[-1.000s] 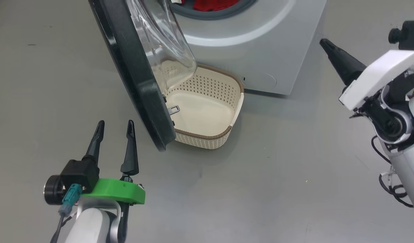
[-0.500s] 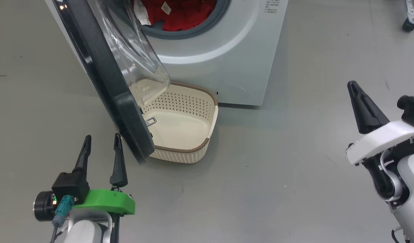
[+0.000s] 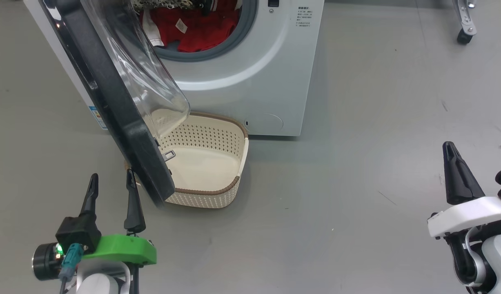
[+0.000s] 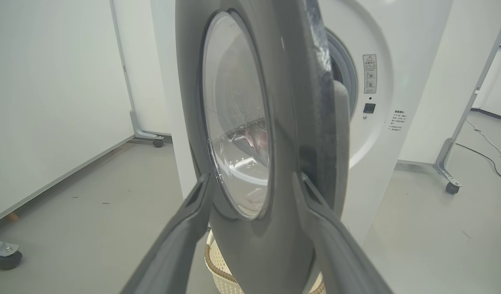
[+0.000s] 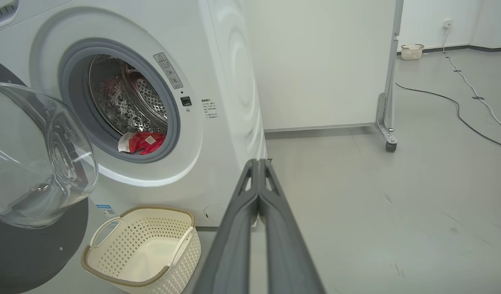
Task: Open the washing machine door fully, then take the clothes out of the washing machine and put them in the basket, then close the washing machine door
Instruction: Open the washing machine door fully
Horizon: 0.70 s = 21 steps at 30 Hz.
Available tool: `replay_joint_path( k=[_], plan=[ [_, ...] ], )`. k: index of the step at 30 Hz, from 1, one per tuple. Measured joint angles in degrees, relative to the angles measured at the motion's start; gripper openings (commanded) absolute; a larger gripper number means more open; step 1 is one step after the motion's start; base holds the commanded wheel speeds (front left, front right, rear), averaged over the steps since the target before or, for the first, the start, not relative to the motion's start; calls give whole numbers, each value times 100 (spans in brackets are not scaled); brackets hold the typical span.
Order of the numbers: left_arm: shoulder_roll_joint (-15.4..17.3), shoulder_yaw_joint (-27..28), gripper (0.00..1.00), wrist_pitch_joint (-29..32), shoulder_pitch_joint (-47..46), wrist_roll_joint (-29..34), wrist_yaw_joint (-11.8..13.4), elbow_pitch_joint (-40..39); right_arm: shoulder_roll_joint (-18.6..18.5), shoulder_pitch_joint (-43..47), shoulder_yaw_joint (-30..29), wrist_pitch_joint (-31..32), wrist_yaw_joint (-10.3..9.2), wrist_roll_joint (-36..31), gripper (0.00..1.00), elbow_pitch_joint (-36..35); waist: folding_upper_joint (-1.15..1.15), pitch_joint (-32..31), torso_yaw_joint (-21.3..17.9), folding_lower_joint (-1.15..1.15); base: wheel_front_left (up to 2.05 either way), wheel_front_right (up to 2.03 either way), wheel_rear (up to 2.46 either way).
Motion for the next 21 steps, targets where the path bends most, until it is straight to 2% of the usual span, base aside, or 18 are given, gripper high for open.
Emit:
replay_joint_path(
  k=[4,5,6,7,21],
  plan=[
    [0,-14,100,0,32,-1,0,-2,71,222,-97,0,-8,-43,2,-121,0,-27,-25,0,0,0,0],
    [0,-14,100,0,33,-1,0,-4,83,266,-92,0,-51,-107,65,-142,0,-30,-28,0,0,0,0],
    [0,-12,100,0,35,-1,0,-5,90,310,-93,-1,-55,-178,85,-166,0,-33,-32,0,0,0,0],
    [0,-10,100,0,36,-1,0,-9,100,337,-98,-1,-70,-246,100,-182,0,-35,-37,0,0,0,0],
    [0,-22,100,0,119,-11,0,-51,313,565,-360,-18,-97,-504,100,-589,0,-58,-56,0,0,0,0]
  ],
)
